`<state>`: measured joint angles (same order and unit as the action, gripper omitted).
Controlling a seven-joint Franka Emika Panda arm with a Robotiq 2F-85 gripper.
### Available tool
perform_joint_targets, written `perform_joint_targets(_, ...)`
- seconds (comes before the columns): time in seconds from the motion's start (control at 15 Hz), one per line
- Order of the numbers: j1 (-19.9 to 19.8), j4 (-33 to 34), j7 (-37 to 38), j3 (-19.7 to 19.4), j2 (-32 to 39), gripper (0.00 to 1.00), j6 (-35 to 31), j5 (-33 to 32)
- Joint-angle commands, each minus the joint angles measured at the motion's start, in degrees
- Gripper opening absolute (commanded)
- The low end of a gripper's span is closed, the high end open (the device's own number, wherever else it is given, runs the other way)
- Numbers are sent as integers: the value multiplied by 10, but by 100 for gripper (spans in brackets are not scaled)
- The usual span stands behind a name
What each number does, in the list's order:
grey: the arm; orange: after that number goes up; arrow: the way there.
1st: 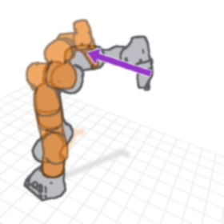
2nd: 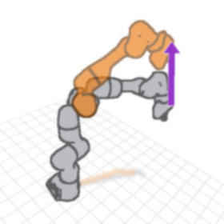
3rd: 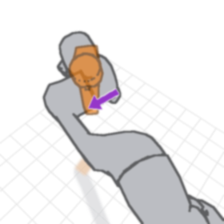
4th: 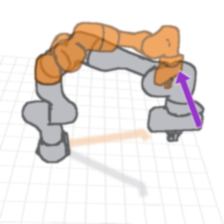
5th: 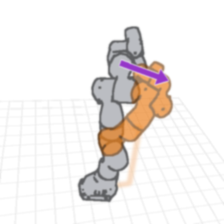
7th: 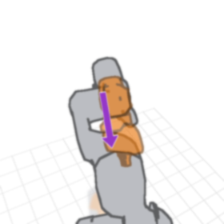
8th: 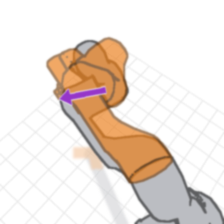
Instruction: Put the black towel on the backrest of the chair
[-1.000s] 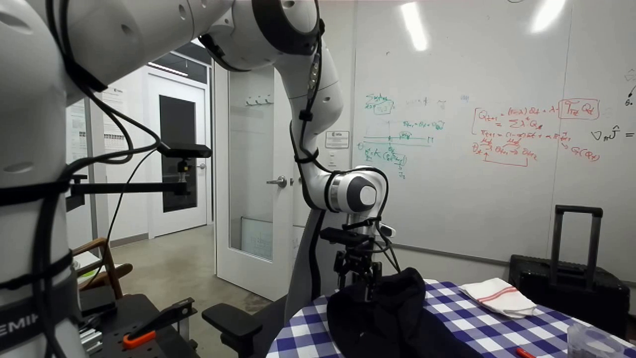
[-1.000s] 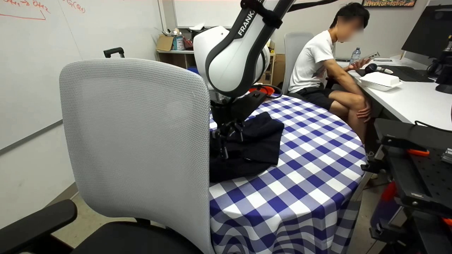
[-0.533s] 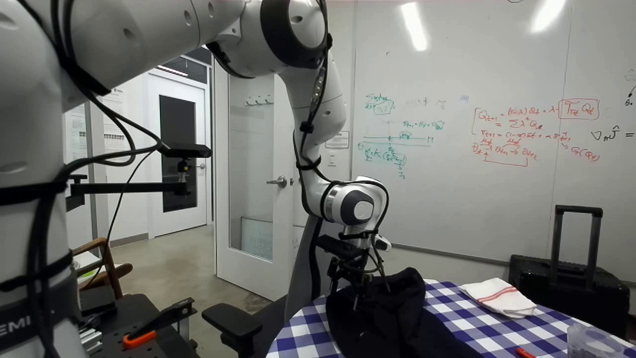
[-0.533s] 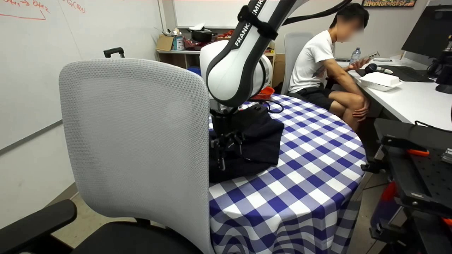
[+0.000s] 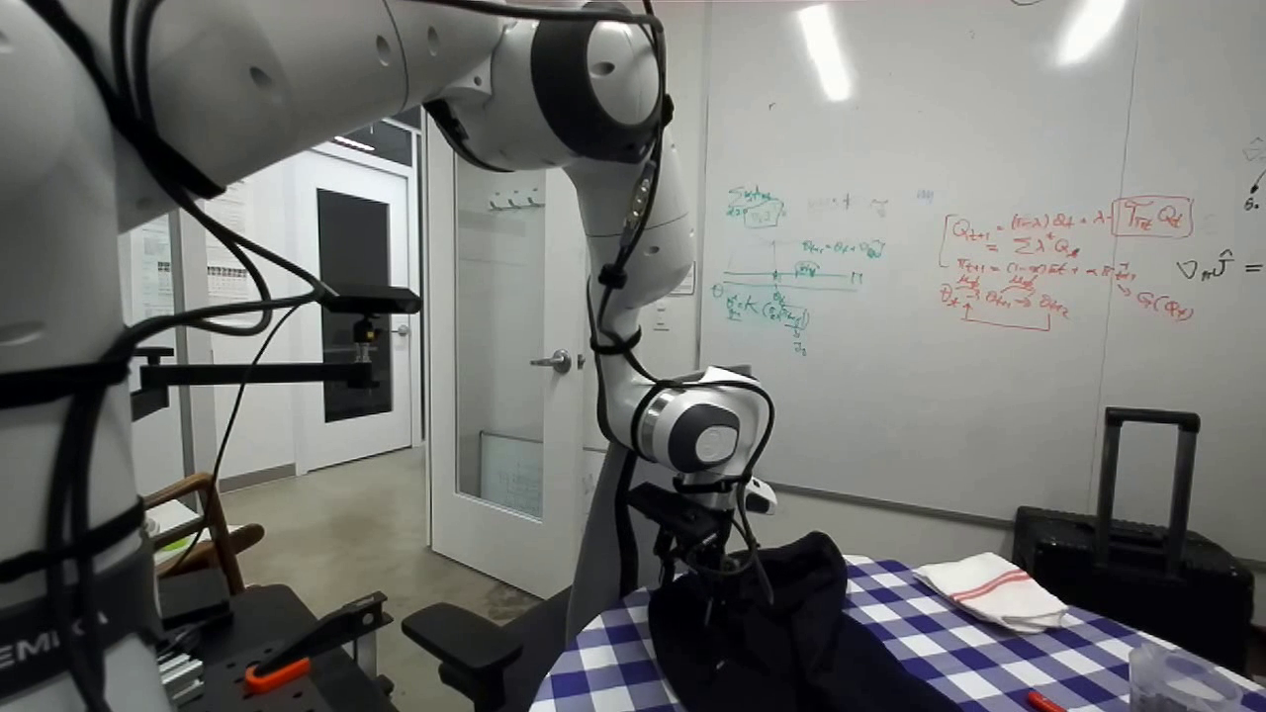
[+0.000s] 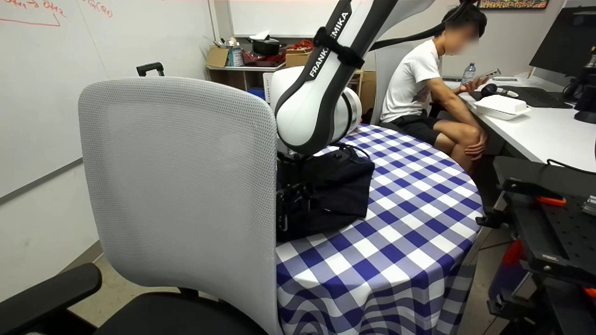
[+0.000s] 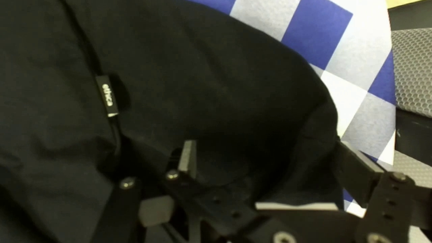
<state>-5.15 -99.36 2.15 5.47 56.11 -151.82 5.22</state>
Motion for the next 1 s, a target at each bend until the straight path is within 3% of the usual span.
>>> perform_joint_targets(0.0, 1, 31, -16, 7, 37, 75, -36, 13)
perform_joint_targets(0.13, 2, 38, -14, 9, 46, 73, -46, 13)
perform_joint_targets(0.2, 3, 40, -14, 10, 48, 67, -49, 12)
perform_joint_targets(0.73, 4, 41, 6, 2, 43, 5, -62, 18)
perform_joint_targets(0.93, 5, 36, 24, -7, 33, 1, -79, 23)
